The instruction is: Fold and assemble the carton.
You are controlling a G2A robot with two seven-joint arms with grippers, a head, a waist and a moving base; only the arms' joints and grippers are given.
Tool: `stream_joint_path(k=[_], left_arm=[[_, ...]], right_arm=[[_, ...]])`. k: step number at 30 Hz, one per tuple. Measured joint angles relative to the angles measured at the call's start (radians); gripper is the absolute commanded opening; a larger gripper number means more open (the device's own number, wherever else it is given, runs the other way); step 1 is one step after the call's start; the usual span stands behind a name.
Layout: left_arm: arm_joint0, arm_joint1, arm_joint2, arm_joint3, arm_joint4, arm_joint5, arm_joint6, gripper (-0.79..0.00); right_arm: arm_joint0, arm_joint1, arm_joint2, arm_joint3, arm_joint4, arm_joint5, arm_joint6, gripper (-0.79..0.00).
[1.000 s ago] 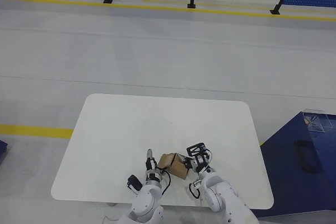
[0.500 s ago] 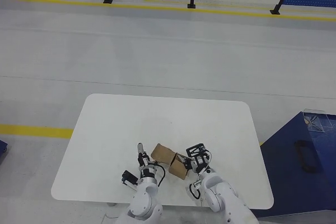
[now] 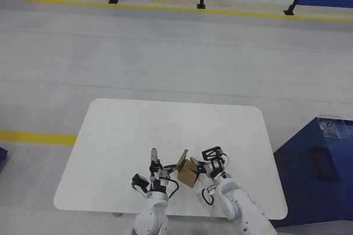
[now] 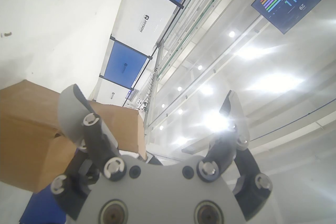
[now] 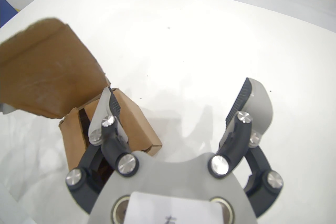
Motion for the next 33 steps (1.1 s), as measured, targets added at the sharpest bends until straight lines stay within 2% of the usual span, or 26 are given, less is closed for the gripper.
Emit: stream_joint_path(k=[6,11,17,24,28,33], left_arm=[[0.004,-0.002,0.007,-0.011,0.031,0.043,-0.033,0.000],[-0.008,-0.006,0.022,-0.004,0.065,0.121,-0.032,0.000],[0.006,-0.012,0.040,-0.022,0.089,0.158,-0.024,0.000],[0.050,-0.011,0.049,-0.081,0.070,0.228,-0.070,0.000],[0.070,-0.010,0.053,-0.107,0.084,0.252,-0.081,0.000],[0.087,-0.005,0.010,-0.140,0.078,0.249,-0.056,0.000]], right_arm=[[0.001,0.011,0.084,-0.023,0.032,-0.002,0.024,0.000],[-0.005,0.026,0.163,-0.017,0.047,-0.057,0.092,0.000],[-0.020,0.042,0.226,-0.001,0.024,-0.117,0.152,0.000],[-0.051,0.055,0.227,-0.004,-0.007,-0.240,0.207,0.000],[-0.055,0.057,0.223,-0.002,0.031,-0.297,0.239,0.000],[-0.027,0.050,0.176,0.015,0.022,-0.260,0.235,0.000]])
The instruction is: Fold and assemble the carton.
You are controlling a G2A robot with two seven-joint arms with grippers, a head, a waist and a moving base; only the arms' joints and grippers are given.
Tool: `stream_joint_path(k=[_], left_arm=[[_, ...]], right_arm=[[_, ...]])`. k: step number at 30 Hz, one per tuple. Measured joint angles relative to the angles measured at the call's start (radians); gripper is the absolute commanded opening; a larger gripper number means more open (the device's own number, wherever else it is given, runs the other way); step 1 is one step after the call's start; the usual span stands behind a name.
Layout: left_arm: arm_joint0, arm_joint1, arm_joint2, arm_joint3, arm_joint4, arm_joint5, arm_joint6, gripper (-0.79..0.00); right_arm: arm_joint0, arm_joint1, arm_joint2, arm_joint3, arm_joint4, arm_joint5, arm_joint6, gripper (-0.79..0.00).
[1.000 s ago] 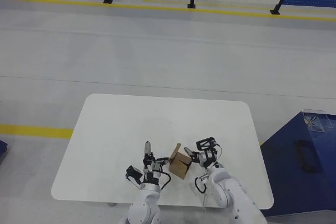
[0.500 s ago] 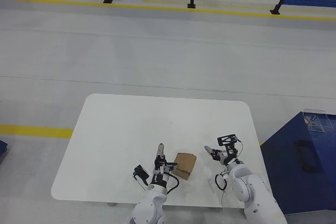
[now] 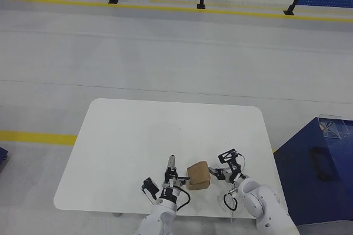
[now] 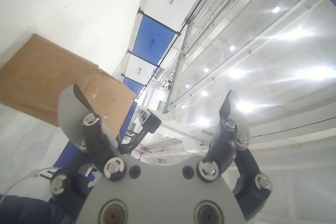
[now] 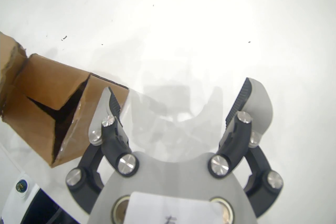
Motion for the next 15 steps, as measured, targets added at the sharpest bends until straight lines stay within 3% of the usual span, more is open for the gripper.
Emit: stream_joint_path(k=[8,15], left_arm=[[0.033,0.020,-0.096,-0.036,0.034,0.050,-0.037,0.000],[0.035,0.021,-0.099,-0.034,0.029,0.053,-0.048,0.000]], right_arm=[[0.100,-0.029,-0.099,0.074,0.058,0.125,-0.033,0.000],[0.129,-0.036,-0.118,0.098,0.076,0.153,-0.030,0.000]])
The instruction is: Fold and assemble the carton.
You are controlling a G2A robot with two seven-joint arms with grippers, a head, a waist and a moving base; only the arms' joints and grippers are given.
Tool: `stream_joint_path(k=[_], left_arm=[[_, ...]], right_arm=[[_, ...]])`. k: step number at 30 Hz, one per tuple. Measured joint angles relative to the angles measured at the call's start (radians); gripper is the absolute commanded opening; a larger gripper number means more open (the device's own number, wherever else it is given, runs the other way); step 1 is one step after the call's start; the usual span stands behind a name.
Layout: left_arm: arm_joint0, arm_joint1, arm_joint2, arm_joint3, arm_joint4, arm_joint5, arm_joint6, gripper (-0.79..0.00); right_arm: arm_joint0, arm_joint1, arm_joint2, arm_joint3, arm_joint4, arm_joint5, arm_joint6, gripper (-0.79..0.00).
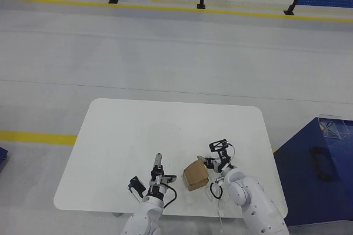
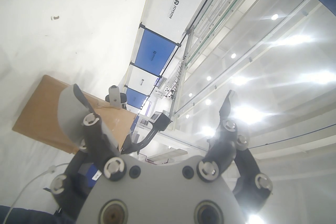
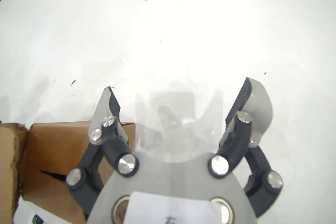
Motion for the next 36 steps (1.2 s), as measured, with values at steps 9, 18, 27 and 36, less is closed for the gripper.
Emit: stream_joint_path(k=[9,18,27,36], left_arm=[[-0.008,0.035,-0.001,-0.029,0.275,0.033,-0.174,0.000],[-0.052,0.088,-0.047,0.018,0.516,0.050,-0.699,0.000],[-0.067,0.087,-0.039,0.041,0.508,0.075,-0.705,0.000],[-0.138,0.078,0.022,0.086,0.584,0.189,-0.592,-0.311]], right_arm=[[-0.057,0.010,0.072,-0.080,-0.004,0.047,-0.107,0.000],[-0.128,0.031,0.190,-0.211,0.069,-0.016,-0.022,0.000],[-0.149,0.032,0.169,-0.232,0.026,-0.031,-0.063,0.000],[-0.196,0.044,0.152,-0.270,-0.003,-0.196,-0.079,0.000]])
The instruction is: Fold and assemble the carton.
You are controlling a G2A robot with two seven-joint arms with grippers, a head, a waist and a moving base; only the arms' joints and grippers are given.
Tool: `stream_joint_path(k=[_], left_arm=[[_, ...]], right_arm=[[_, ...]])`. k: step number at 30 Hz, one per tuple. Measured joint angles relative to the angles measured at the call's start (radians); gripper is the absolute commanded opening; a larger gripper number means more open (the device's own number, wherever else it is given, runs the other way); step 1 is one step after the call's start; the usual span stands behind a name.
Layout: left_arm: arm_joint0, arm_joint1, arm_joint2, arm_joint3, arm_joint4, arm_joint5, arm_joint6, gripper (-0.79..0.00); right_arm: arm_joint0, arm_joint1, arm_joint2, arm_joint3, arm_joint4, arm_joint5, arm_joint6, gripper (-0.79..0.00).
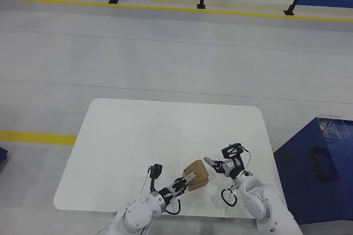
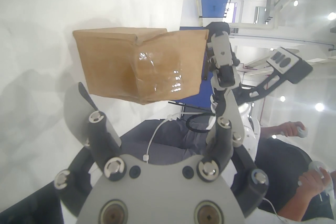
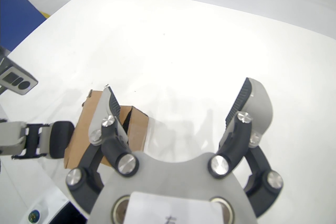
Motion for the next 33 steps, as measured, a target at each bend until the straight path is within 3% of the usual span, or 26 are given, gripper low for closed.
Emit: stream_joint_path(k=[2,6,10,16,25,29,33], left_arm=[[-0.015,-0.004,0.017,0.009,0.000,0.029,0.014,-0.348],[-0.032,-0.008,0.038,0.021,-0.004,0.041,0.033,-0.332],[-0.034,-0.011,0.046,0.030,-0.025,0.037,0.051,-0.203],[-0.026,-0.013,0.065,0.029,-0.040,0.024,0.067,-0.283],[-0.037,-0.019,0.081,0.053,-0.048,0.026,0.133,-0.314],[-0.044,-0.019,0.082,0.063,-0.037,0.029,0.155,-0.400],[-0.052,-0.021,0.091,0.070,-0.021,0.051,0.169,-0.419]], right_arm=[[-0.006,0.001,-0.001,-0.001,-0.007,-0.001,-0.005,0.000],[-0.009,0.001,-0.010,0.003,-0.016,0.018,-0.012,0.000],[-0.002,0.000,-0.020,0.024,-0.032,0.050,-0.013,0.000],[0.027,-0.003,-0.044,0.083,-0.041,0.070,-0.032,0.000],[0.045,-0.004,-0.051,0.120,-0.058,0.113,-0.072,0.000],[0.047,0.000,-0.034,0.121,-0.066,0.107,-0.078,0.000],[0.039,0.004,-0.015,0.106,-0.067,0.100,-0.089,0.000]])
